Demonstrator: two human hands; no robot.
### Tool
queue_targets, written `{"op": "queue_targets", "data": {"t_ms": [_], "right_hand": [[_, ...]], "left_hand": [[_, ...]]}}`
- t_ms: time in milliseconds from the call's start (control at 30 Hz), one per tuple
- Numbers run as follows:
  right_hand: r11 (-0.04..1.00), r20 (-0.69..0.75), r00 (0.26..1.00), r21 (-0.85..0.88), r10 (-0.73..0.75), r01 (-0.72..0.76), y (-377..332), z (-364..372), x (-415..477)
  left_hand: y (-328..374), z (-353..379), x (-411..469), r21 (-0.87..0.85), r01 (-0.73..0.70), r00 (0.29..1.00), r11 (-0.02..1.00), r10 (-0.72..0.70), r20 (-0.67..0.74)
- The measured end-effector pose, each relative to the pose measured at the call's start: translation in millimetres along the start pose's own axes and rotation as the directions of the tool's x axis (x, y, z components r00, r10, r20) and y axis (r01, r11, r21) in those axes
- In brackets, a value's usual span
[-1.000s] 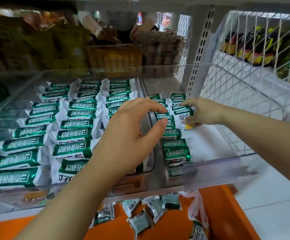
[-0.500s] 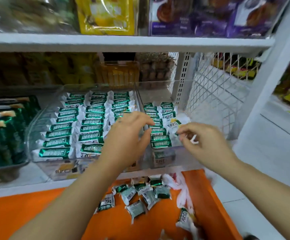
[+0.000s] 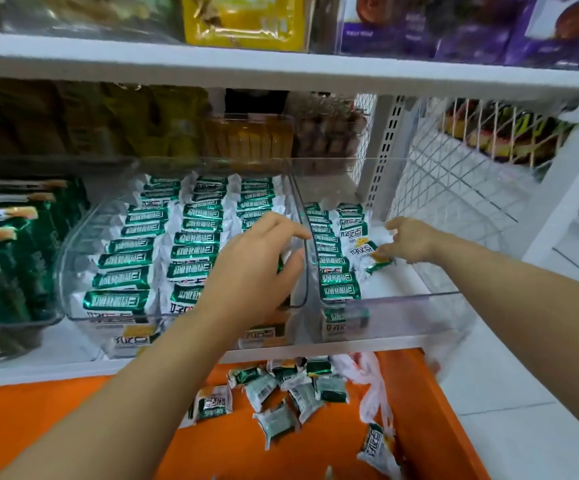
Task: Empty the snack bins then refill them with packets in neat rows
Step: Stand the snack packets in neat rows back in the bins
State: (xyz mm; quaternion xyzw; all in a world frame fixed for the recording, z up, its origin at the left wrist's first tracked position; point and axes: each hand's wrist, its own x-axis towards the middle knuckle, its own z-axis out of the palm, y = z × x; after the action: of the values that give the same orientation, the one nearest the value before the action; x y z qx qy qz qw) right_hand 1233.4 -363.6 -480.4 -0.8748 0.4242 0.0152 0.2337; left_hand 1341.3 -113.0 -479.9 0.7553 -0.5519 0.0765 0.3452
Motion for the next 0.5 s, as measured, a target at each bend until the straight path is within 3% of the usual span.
{"op": "queue_targets", "data": {"t_ms": [267, 367, 500], "right_hand": [[0.987, 0.097, 0.990, 0.119, 0.098, -0.109, -9.0, 11.9, 25.9], [0.963, 0.150, 0.981, 0.219, 0.127, -0.158, -3.3, 12.4, 26.7], [0.884, 0.103, 0.990, 0.449, 0.092, -0.129, 4.3, 12.6, 26.8]], "left_hand": [[-12.1, 9.0, 2.0, -0.152, 0.026, 0.999, 0.988, -0.032, -0.032], [-11.8, 9.6, 0.5, -0.153, 0.023, 0.999, 0.988, -0.027, -0.028], [-12.3, 10.4, 0.3, -0.157, 0.026, 0.999, 0.987, -0.031, -0.030]]}}
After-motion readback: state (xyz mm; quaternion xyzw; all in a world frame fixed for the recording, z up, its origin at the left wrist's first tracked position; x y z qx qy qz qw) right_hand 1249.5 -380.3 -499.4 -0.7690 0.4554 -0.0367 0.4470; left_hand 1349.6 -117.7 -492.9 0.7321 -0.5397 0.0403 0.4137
